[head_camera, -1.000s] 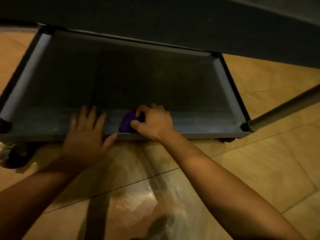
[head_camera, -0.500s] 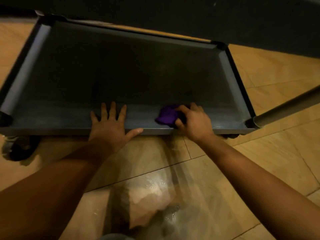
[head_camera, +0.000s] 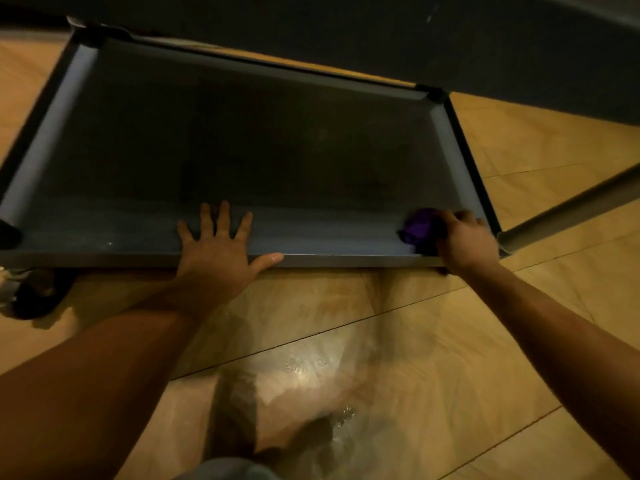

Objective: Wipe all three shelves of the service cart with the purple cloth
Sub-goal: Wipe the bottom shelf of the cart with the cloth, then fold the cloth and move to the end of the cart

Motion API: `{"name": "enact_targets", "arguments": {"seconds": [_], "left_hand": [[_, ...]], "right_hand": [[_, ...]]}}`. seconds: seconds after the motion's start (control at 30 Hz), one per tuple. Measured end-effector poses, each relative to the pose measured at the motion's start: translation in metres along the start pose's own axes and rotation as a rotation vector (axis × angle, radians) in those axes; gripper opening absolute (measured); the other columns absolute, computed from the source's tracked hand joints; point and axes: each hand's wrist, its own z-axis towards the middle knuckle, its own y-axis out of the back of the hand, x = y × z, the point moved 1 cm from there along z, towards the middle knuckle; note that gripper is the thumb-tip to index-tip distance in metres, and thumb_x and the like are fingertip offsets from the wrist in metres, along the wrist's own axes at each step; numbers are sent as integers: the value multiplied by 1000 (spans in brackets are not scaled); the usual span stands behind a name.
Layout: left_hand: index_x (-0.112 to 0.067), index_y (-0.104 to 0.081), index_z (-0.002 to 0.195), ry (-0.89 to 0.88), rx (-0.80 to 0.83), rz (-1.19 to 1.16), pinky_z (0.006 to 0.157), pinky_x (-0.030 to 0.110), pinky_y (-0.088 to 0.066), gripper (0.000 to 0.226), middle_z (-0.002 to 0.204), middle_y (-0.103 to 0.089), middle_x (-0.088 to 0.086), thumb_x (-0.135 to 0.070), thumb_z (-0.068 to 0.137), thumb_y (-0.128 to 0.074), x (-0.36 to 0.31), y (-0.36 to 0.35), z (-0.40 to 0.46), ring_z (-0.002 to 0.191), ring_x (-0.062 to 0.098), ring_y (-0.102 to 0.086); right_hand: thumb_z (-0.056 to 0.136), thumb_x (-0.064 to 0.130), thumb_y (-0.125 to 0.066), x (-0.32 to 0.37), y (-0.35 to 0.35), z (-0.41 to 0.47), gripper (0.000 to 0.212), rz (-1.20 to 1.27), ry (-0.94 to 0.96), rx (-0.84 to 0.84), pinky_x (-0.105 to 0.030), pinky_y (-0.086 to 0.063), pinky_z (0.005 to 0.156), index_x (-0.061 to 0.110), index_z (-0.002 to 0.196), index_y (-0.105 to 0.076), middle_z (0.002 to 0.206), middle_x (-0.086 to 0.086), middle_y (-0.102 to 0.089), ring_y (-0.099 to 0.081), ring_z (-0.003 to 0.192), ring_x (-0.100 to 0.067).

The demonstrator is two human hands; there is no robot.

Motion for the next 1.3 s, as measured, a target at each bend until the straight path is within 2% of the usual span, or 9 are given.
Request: {"name": "enact_targets", "arguments": {"seconds": [0.2,0.4,0.5,0.7,0.83,0.93,1.03,1.13,1.3], "left_hand": [[-34,9,159,10,68,-28,119,67,-2,108,168,16,9,-92,68,3,0,3,-2,153,38,14],[-28,6,160,18,180,40,121,63,-2,100,168,11,13,-87,83,-19,-7,29,-1,153,40,10],[-19,-6,161,-129,-5,-7,123,57,-10,89,168,-2,14,-72,94,-32,-24,44,-21,154,36,-2],[-24,-62,129,-128,356,-1057,91,16,-46,45,125,-64,0,-54,97,-53,-82,100,-109,120,21,-59],[-23,-68,108,-76,641,-1416,77,33,-59,37,89,-76,-5,-55,93,-58,-108,158,-174,86,16,-74],[-22,-66,121,-71,634,-1514,62,22,-57,35,97,-79,-5,-42,92,-68,-126,209,-222,80,10,-75],[-26,-66,119,-69,578,-1519,77,29,-60,29,107,-77,-7,-33,91,-72,-140,274,-273,96,12,-74],[-35,-70,107,-161,606,-1497,78,31,-61,16,107,-77,-12,-37,91,-72,-146,329,-315,98,9,-73],[-45,-71,108,-323,666,-1432,82,26,-59,38,115,-74,-11,-62,74,-76,-159,457,-386,107,10,-71]], "right_hand": [[96,17,-52,-8,9,10,50,9,-172,25,-50,-50,77,29,143,-44,128,-17,-53,-52,118,-41],[93,30,-63,41,44,-26,44,428,-66,-313,-45,-53,91,22,136,-55,127,-15,-60,-58,116,-34],[87,35,-68,72,63,-58,45,671,-12,-368,-34,-48,88,21,128,-59,120,-10,-66,-61,110,-27],[84,20,-76,98,105,-164,30,1109,-228,-243,-31,-51,89,26,108,-59,104,4,-66,-65,99,-17],[89,22,-73,95,161,-234,23,1268,-311,-147,-28,-54,85,21,109,-61,104,8,-67,-65,96,-8],[94,18,-67,80,224,-280,8,1498,-449,-150,-20,-53,78,19,103,-67,98,12,-72,-68,91,-4],[94,14,-67,49,304,-325,6,1658,-535,-175,-13,-51,72,16,99,-69,89,12,-74,-69,84,1],[82,36,-78,23,366,-357,35,1719,-659,-59,-19,-55,71,23,113,-66,103,2,-75,-73,92,-8],[85,62,-62,-22,479,-399,65,2057,-606,318,-43,-53,102,23,136,-59,135,-5,-67,-61,127,-26]]}}
